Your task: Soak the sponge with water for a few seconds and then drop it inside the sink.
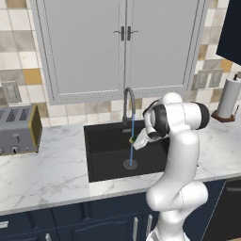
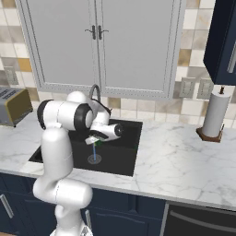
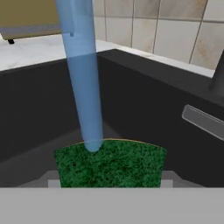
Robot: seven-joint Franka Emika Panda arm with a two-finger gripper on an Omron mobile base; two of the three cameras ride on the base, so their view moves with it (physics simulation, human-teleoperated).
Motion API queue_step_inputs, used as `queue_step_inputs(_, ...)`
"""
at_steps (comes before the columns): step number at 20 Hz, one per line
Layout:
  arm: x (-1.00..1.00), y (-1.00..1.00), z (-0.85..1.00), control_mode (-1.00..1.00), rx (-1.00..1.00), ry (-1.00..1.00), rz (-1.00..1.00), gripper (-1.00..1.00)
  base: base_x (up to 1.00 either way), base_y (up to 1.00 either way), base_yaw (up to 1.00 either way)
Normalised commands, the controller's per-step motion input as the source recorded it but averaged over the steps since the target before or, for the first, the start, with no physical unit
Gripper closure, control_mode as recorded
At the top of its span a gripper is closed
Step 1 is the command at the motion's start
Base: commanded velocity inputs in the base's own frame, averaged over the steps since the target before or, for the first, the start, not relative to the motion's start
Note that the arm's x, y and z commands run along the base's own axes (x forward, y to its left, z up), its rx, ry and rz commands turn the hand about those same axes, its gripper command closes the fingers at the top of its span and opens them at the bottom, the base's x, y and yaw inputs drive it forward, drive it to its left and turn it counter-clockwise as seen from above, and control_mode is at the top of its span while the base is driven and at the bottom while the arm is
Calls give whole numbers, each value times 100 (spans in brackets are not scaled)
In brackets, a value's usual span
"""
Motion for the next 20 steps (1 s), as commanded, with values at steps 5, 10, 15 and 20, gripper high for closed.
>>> queue_step_inputs(5,-12,-7,16,-100,0,1,-2,100,0,0,0)
queue_step_inputs(10,-19,-50,44,-100,0,10,-11,100,0,0,0)
queue_step_inputs(15,-20,-58,37,-100,0,16,-14,100,0,0,0)
queue_step_inputs(20,-2,-19,6,-100,-8,27,-15,100,0,0,0)
